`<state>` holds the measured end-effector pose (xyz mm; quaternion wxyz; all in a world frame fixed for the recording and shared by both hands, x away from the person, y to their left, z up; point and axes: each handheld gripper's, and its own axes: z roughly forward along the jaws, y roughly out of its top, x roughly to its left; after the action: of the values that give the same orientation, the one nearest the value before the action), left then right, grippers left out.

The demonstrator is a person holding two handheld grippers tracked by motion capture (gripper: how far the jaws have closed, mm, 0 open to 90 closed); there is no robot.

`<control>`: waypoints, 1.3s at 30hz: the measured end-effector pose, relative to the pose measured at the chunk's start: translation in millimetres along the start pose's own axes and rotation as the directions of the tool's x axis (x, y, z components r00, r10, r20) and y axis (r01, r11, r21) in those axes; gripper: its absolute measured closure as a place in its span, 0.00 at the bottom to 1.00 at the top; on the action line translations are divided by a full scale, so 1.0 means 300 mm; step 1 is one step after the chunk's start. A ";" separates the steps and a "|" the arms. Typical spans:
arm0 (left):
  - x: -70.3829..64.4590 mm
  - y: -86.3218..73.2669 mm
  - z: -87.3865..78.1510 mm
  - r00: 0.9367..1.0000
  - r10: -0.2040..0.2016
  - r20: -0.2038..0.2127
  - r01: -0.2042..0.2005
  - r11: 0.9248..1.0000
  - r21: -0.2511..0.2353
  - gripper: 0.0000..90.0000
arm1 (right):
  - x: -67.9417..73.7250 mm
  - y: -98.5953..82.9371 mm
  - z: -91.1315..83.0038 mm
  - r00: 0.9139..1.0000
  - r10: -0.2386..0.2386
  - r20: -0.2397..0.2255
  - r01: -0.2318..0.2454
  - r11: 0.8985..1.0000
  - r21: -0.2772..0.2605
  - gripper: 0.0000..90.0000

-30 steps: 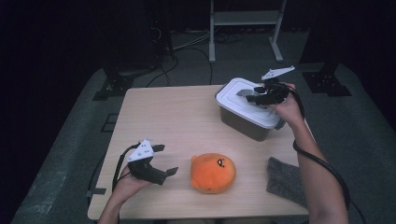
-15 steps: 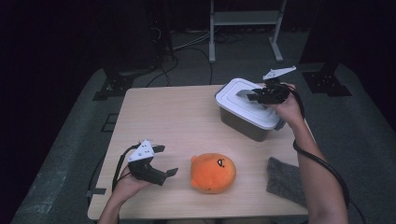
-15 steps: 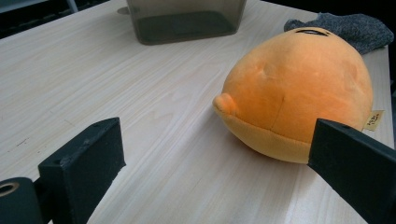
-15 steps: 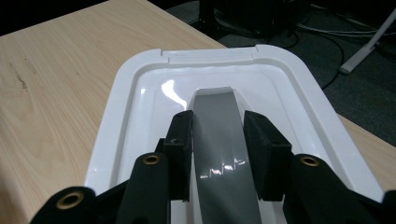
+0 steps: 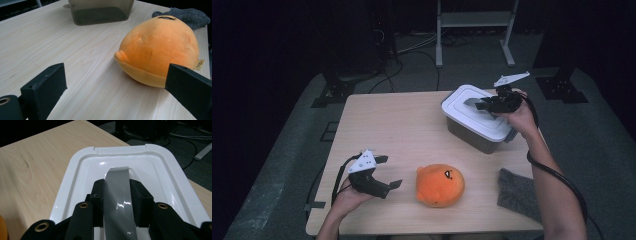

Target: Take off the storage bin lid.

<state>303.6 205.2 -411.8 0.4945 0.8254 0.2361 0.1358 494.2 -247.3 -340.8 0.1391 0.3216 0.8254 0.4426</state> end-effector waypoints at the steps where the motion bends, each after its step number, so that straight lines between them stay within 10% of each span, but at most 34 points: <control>1: 0.000 0.000 0.000 1.000 -0.001 0.000 0.001 1.000 0.000 0.03 | 0.002 0.001 0.000 1.000 -0.004 -0.006 0.004 1.000 0.002 0.73; 17: -0.005 0.002 -0.004 1.000 0.007 -0.006 -0.007 1.000 -0.004 0.03 | 0.063 0.013 0.021 0.992 -0.054 -0.118 0.056 0.998 0.014 0.73; 39: 0.000 -0.014 -0.012 1.000 0.002 -0.010 -0.002 1.000 0.004 0.03 | 0.188 0.063 0.121 0.958 -0.127 -0.258 0.130 0.992 -0.005 0.73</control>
<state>300.9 209.6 -413.7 0.4916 0.8259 0.2381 0.1396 477.9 -179.5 -342.9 0.0574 0.2080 0.8581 0.4659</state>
